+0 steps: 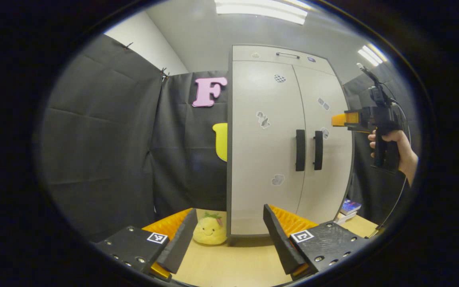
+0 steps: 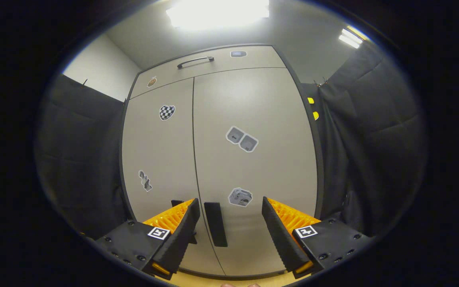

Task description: Open the right door of the double-door shoe cabinet with the right hand, and open the left door with the left hand.

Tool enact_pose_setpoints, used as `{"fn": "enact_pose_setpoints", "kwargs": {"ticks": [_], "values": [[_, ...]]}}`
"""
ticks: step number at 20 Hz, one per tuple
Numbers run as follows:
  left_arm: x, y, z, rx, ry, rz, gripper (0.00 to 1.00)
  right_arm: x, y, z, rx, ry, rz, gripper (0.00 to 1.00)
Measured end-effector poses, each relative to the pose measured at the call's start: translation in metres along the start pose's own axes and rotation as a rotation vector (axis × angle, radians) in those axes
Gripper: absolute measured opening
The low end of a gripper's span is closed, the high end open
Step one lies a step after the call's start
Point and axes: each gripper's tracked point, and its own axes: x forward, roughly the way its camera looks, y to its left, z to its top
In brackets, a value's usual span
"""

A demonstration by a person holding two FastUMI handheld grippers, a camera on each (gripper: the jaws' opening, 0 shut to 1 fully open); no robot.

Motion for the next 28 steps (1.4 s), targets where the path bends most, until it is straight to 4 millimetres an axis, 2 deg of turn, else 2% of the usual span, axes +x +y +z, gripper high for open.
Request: {"fn": "enact_pose_setpoints", "kwargs": {"ticks": [4,7,16,17,18,19,22,23,24,25,26,28], "values": [[0.008,0.008,-0.003,-0.018,0.007,0.007,0.95,0.023,0.008,-0.006,-0.021,0.011,-0.006,0.98],[0.012,0.013,-0.006,-0.023,0.012,0.014,0.96,0.039,0.015,-0.017,-0.037,0.033,-0.007,0.98],[0.016,0.039,-0.021,-0.018,0.044,0.064,0.95,0.074,0.010,-0.069,-0.039,0.161,-0.056,0.98],[0.016,0.040,-0.023,-0.020,0.049,0.070,0.95,0.076,0.009,-0.072,-0.046,0.169,-0.061,0.92],[0.016,0.041,-0.024,-0.023,0.054,0.072,0.95,0.077,0.009,-0.072,-0.050,0.170,-0.061,0.98],[0.018,0.042,-0.026,-0.025,0.057,0.073,0.95,0.080,0.009,-0.075,-0.050,0.169,-0.066,0.94],[0.016,0.045,-0.027,-0.018,0.062,0.078,0.96,0.085,0.013,-0.083,-0.045,0.199,-0.055,0.57],[0.017,0.045,-0.026,-0.018,0.062,0.079,0.96,0.084,0.013,-0.086,-0.044,0.210,-0.056,0.51],[0.017,0.044,-0.027,-0.019,0.062,0.078,0.96,0.085,0.014,-0.085,-0.052,0.206,-0.050,0.51],[0.017,0.043,-0.026,-0.021,0.061,0.076,0.96,0.085,0.013,-0.088,-0.069,0.210,-0.057,0.43],[0.017,0.042,-0.026,-0.021,0.061,0.074,0.96,0.084,0.012,-0.084,-0.074,0.206,-0.055,0.43],[0.016,0.039,-0.027,-0.016,0.061,0.069,0.96,0.085,0.014,-0.087,-0.091,0.205,-0.054,0.34]]}}
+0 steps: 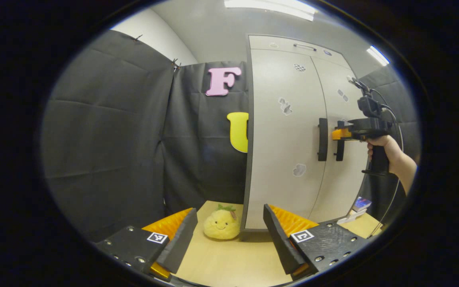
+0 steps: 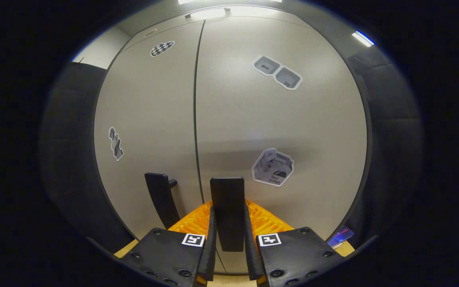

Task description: Open the right door of the double-door shoe cabinet with the right hand, and open the left door with the left hand.

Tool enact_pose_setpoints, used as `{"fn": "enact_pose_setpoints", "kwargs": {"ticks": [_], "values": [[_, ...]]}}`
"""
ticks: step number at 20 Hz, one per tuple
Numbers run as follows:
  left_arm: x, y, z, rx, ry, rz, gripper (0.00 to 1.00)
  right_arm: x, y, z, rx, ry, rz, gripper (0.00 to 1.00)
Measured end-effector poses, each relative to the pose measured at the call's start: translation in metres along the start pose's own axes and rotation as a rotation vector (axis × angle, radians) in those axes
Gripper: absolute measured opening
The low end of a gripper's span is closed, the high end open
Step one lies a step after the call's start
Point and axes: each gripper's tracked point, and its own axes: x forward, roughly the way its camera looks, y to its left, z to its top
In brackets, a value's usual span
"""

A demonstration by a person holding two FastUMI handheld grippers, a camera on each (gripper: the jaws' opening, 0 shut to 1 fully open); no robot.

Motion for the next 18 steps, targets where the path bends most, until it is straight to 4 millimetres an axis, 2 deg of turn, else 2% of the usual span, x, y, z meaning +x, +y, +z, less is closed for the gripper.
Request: {"fn": "enact_pose_setpoints", "kwargs": {"ticks": [2,3,8,14,16,18], "values": [[-0.001,-0.003,0.002,0.011,-0.004,-0.002,0.96,-0.002,-0.002,0.000,0.010,-0.001,-0.001,0.34],[-0.002,-0.003,0.004,0.017,-0.008,-0.004,0.96,-0.002,-0.001,0.000,0.018,-0.003,0.012,0.27],[-0.007,-0.008,0.005,0.025,-0.016,-0.014,0.96,-0.001,0.000,-0.002,0.028,0.006,0.061,0.07],[-0.020,-0.010,0.012,0.039,-0.024,-0.012,0.95,-0.011,0.000,-0.002,0.032,-0.009,0.075,0.06],[-0.023,-0.012,0.012,0.038,-0.025,-0.011,0.95,-0.018,0.000,-0.003,0.036,-0.010,0.091,0.04],[-0.027,-0.015,0.010,0.035,-0.020,-0.011,0.96,-0.029,-0.002,-0.003,0.034,-0.015,0.104,0.06]]}}
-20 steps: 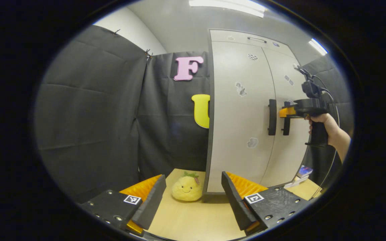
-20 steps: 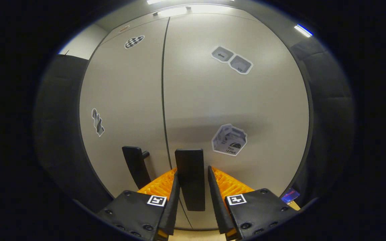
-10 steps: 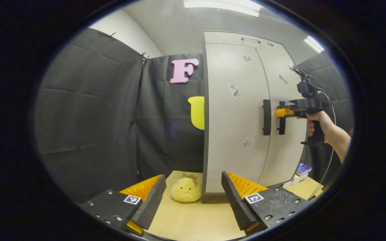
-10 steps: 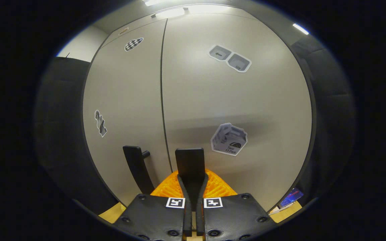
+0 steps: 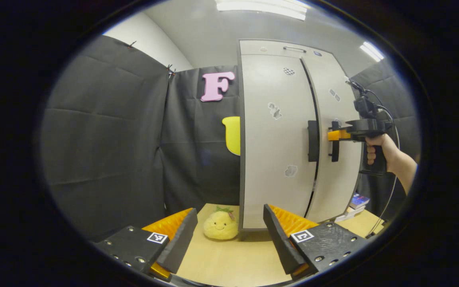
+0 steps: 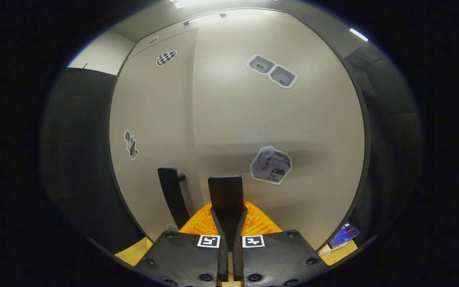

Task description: Open the right door of the double-door shoe cabinet with the right hand, and open the left door with the left hand.

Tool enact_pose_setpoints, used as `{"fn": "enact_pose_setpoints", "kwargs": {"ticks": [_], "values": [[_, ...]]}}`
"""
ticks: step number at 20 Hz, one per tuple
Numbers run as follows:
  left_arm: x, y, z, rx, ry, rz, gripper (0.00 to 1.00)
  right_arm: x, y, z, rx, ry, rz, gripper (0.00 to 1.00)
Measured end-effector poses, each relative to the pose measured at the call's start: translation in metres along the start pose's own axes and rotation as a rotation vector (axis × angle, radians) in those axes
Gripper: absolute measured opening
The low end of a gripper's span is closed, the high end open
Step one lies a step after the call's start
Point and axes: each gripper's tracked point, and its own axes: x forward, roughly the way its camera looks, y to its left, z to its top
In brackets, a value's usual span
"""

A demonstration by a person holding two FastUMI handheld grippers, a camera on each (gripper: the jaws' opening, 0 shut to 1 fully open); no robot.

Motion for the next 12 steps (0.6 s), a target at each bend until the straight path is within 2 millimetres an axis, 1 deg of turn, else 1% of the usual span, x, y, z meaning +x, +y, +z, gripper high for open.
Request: {"fn": "enact_pose_setpoints", "kwargs": {"ticks": [1,2,3,5,6,7,8,9,11,12], "values": [[-0.002,-0.002,0.000,-0.001,0.003,-0.001,0.96,-0.005,0.001,-0.001,-0.002,-0.001,0.007,0.03],[-0.005,-0.004,-0.001,-0.001,0.005,-0.002,0.96,-0.010,0.000,-0.001,-0.006,-0.002,0.015,0.06],[-0.006,-0.006,-0.002,0.000,0.008,-0.004,0.96,-0.015,0.000,-0.002,-0.006,-0.003,0.022,0.03],[-0.009,-0.012,-0.003,0.004,0.012,-0.008,0.96,-0.026,-0.002,-0.003,0.004,-0.003,0.044,0.06],[-0.011,-0.015,-0.003,0.006,0.013,-0.011,0.96,-0.031,-0.003,-0.003,0.011,-0.002,0.054,0.04],[-0.012,-0.018,-0.003,0.007,0.013,-0.013,0.96,-0.036,-0.004,-0.004,0.013,-0.002,0.059,0.06],[-0.014,-0.020,-0.002,0.009,0.012,-0.016,0.96,-0.041,-0.006,-0.004,0.011,-0.002,0.063,0.03],[-0.015,-0.023,-0.001,0.012,0.011,-0.019,0.96,-0.046,-0.007,-0.004,0.013,-0.003,0.067,0.06],[-0.017,-0.029,0.000,0.018,0.010,-0.022,0.96,-0.054,-0.010,-0.005,0.025,-0.004,0.075,0.06],[-0.019,-0.031,0.001,0.021,0.009,-0.023,0.96,-0.058,-0.011,-0.005,0.028,-0.005,0.077,0.03]]}}
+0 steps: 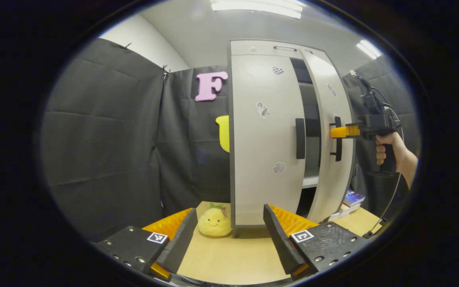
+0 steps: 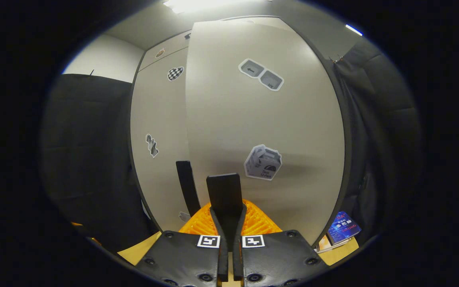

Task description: Open the right door of the double-door shoe cabinet with the right hand, and open the left door with the left hand.

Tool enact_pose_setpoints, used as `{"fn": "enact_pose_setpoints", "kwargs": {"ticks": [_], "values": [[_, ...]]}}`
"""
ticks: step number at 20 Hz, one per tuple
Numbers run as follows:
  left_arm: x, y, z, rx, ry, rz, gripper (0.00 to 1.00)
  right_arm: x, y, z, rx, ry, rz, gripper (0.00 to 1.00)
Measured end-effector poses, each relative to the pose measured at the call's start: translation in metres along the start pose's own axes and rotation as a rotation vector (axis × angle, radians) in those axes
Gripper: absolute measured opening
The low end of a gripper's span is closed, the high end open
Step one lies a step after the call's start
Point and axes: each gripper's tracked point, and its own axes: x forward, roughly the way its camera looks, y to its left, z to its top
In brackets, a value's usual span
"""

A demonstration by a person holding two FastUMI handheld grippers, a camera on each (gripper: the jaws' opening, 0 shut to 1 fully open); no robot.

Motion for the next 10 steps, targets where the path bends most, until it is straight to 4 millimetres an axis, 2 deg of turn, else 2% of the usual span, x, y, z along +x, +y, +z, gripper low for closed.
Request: {"fn": "enact_pose_setpoints", "kwargs": {"ticks": [2,5,6,10], "values": [[-0.002,-0.005,0.000,0.005,0.000,-0.003,0.95,-0.008,-0.002,-0.001,-0.003,-0.002,0.005,0.06],[-0.003,-0.012,0.001,0.005,0.002,-0.005,0.96,-0.016,-0.004,-0.001,0.004,0.001,0.023,0.03],[-0.004,-0.014,0.001,0.004,0.002,-0.006,0.96,-0.020,-0.006,-0.001,0.003,0.001,0.027,0.06],[-0.003,-0.024,0.002,0.005,0.003,-0.017,0.96,-0.030,-0.010,-0.001,0.000,-0.011,0.027,0.06]]}}
